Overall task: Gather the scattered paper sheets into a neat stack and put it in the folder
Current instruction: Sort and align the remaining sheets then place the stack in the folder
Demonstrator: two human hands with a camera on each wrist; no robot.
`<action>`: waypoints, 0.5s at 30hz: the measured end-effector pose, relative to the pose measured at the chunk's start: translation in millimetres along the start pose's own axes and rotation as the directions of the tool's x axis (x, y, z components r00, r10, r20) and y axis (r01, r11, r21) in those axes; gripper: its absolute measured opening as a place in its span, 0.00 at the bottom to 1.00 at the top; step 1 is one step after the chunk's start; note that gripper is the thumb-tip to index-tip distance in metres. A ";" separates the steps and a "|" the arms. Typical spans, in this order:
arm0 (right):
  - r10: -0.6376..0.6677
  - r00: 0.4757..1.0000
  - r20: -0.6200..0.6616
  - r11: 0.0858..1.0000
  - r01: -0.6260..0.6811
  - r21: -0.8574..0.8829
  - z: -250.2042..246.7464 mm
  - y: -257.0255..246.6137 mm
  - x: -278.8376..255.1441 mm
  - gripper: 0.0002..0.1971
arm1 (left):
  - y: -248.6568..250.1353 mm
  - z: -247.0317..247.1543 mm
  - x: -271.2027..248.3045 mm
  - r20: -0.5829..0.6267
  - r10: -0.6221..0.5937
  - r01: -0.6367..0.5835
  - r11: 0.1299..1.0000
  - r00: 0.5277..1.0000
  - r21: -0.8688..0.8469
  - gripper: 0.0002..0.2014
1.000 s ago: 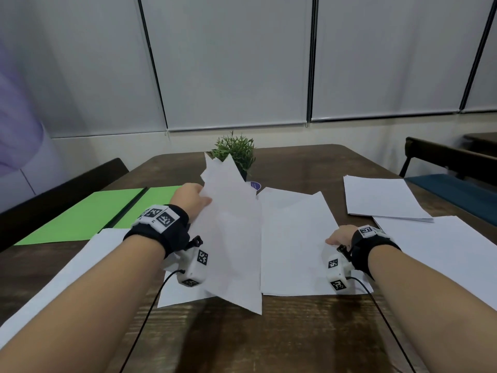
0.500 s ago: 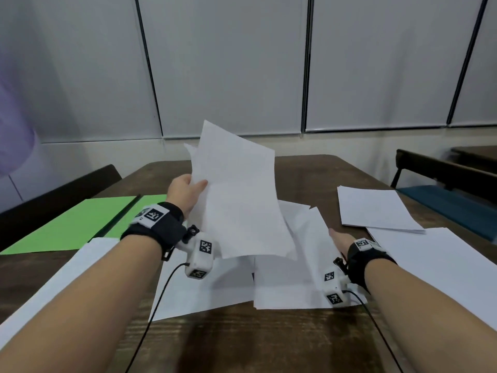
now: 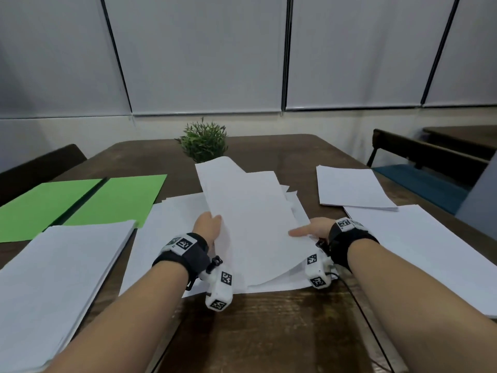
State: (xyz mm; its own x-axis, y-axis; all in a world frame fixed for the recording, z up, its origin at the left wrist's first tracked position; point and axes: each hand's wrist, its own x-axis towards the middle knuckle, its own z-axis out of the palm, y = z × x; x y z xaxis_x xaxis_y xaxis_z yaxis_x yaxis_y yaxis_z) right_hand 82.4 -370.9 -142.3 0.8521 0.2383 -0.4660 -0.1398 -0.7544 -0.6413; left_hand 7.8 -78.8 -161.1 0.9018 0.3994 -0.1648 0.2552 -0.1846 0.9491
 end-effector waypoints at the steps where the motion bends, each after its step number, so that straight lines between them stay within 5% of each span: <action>1: -0.019 1.000 0.020 0.998 0.020 -0.054 0.0 -2.3 -2.7 0.44 | -2.3 -1.4 -0.2 -0.010 -0.003 0.003 1.000 1.000 0.023 0.27; 4: -0.029 1.000 0.004 0.989 0.029 -0.147 0.7 -4.2 -5.3 0.24 | 3.3 -11.9 -16.0 -0.046 -0.012 0.018 0.993 0.999 0.113 0.46; 9: -0.094 0.995 -0.021 0.970 0.087 -0.228 3.7 -3.5 -6.1 0.28 | 7.3 -24.1 -43.6 0.067 -0.175 0.157 0.962 0.982 0.221 0.60; 15: -0.238 0.951 0.199 0.971 0.238 0.026 6.4 -1.1 -11.7 0.49 | 0.8 -23.2 -46.5 0.072 -0.162 0.150 0.978 0.984 0.145 0.59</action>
State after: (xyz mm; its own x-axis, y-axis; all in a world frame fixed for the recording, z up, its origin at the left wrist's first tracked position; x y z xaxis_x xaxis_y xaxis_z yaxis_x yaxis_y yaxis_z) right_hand 69.3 -368.9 -140.1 0.7433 0.5277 -0.4113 0.0541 -0.6602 -0.7492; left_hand -42.0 -76.7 -146.5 0.8714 0.3581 -0.3353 0.4357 -0.2507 0.8645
